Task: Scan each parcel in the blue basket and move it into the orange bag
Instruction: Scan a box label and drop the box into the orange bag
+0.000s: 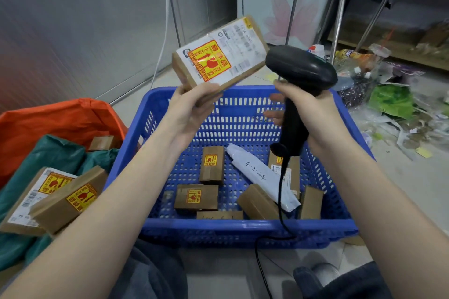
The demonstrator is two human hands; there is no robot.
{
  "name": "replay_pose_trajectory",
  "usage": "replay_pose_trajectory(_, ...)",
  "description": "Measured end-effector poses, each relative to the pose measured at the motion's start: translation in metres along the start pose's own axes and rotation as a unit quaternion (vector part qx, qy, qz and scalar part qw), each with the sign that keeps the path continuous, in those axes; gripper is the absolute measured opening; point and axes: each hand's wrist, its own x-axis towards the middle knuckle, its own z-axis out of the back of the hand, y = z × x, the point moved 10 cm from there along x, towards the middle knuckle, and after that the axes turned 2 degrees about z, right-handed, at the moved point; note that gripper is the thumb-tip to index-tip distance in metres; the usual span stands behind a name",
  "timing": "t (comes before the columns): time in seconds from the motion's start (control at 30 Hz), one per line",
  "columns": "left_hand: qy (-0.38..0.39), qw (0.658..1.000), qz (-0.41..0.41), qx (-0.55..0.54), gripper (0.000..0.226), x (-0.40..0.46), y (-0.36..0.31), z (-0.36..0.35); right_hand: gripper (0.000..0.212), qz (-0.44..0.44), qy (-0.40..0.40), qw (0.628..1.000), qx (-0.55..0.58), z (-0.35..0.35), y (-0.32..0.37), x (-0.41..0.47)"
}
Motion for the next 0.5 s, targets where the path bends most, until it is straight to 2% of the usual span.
replay_pose_trajectory(0.1,0.085,0.996,0.036,0.004,0.078,-0.005,0.012,-0.02,0.019,0.016,-0.05,0.996,0.074,0.007,0.002,0.001)
replay_pose_trajectory(0.23,0.159,0.974,0.044,0.154,0.102,-0.014,0.023,-0.038,0.022,0.03,-0.105,0.985,0.136,0.018,0.008,-0.002)
replay_pose_trajectory(0.3,0.186,0.963,0.055,0.188,0.112,-0.018,0.031,-0.045,0.02,0.038,-0.118,0.982,0.143,0.022,0.011,-0.003)
replay_pose_trajectory(0.37,0.203,0.96,0.072,0.177,0.109,-0.022,0.034,-0.049,0.023,0.041,-0.125,0.98,0.149,0.026,0.012,-0.003)
replay_pose_trajectory(0.43,0.19,0.966,0.074,0.157,0.094,-0.022,0.03,-0.048,0.027,0.04,-0.127,0.979,0.156,0.029,0.011,-0.001)
replay_pose_trajectory(0.5,0.15,0.976,0.058,0.146,0.102,-0.016,0.022,-0.039,0.027,0.044,-0.116,0.98,0.155,0.029,0.012,0.001)
